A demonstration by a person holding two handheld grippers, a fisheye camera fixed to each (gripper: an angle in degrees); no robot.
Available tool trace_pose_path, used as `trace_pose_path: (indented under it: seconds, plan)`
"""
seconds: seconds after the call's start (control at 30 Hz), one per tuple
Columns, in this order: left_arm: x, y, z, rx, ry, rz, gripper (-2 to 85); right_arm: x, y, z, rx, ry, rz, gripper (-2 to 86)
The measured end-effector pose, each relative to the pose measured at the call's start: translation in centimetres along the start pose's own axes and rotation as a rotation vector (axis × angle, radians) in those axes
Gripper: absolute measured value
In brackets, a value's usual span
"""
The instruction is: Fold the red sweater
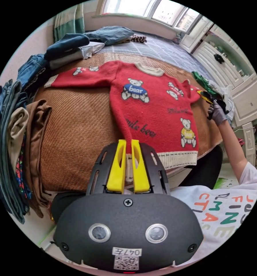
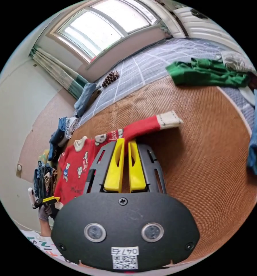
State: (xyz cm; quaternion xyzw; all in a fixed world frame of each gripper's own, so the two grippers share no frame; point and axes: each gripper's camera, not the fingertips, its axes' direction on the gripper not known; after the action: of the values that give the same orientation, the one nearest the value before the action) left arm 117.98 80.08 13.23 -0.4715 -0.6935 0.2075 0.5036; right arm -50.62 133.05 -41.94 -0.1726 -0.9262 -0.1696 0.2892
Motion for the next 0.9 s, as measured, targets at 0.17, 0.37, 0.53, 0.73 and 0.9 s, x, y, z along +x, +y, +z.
trace_pose_path:
  seconds: [0.17,0.37,0.53,0.73,0.9]
  plan:
    - [4.4,-2.4,5.4,-0.053,0.225,0.032,4.8,1.6,-7.2,-4.3,0.053,0.123,-0.006,5.2]
    - [5.1,-1.2,6.1,-0.033,0.237,0.033,6.3,2.4,-4.8,-5.1,-0.168,-0.106,0.000,12.8]
    - [5.8,0.9,4.8,-0.050,0.243,0.079,6.8,-0.9,4.9,-6.5,-0.382,-0.252,-0.130,10.8]
    - [8.4,1.3,5.1,-0.071,0.209,0.111,5.9,-2.0,9.5,-7.5,-0.409,-0.340,-0.075,3.6]
    - [7.3,3.3,2.1,-0.028,0.271,0.086,1.6,-3.9,8.5,-9.0,-0.432,-0.327,-0.106,-0.1]
